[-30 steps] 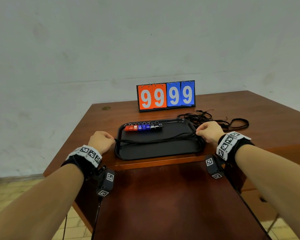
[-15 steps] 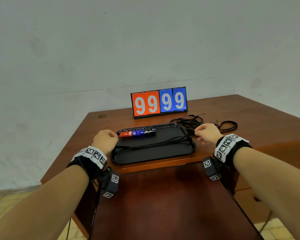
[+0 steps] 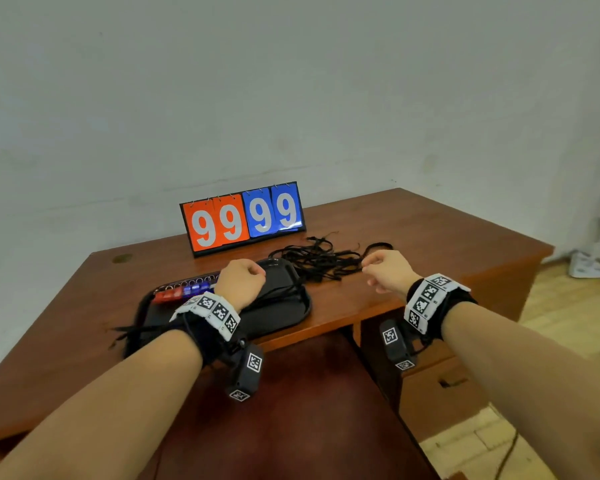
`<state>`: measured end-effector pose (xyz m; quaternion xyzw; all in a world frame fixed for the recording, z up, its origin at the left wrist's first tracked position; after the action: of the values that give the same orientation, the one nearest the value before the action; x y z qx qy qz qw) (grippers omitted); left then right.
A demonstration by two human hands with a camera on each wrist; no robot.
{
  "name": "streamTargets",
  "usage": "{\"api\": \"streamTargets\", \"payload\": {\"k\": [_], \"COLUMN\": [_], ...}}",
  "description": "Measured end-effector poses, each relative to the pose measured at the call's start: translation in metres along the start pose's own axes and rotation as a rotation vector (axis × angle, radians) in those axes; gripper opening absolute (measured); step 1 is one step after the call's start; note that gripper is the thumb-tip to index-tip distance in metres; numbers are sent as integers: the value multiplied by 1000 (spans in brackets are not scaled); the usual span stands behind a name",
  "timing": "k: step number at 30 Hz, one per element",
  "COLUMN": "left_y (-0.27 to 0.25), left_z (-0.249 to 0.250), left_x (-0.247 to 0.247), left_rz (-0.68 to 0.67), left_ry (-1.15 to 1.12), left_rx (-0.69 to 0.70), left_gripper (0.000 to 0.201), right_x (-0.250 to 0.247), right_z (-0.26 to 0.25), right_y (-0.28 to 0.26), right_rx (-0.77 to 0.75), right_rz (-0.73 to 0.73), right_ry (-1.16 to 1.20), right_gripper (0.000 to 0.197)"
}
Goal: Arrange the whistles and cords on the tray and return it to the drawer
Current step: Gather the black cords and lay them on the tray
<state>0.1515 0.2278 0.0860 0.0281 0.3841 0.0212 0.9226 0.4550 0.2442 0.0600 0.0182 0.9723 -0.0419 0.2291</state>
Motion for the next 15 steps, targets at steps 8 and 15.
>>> {"api": "streamTargets", "payload": {"k": [8,15], "left_y": [36,62], "left_z": [56,80], "left_x": [65,95], "left_rz": [-98,-144], "left_ry": [-26,-62], "left_rx": [89,116], "left_gripper": [16,16], "right_x": [-32,-28], "right_z": [12,10], "right_y": [28,60], "right_rx": [-43,-115], "right_rz": [-23,-117], "right_ry": [-136,-409], "right_gripper": [15,37]}}
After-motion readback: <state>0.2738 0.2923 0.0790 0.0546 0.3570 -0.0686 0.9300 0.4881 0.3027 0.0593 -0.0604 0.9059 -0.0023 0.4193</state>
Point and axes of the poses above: each hand's wrist, its own y-axis towards the middle knuckle, its own x-axis out of the palm, z = x × y, the point moved 1 cm from there along y, towards the middle knuckle, and after that the axes turned 7 degrees about -z, right-handed, at the moved point
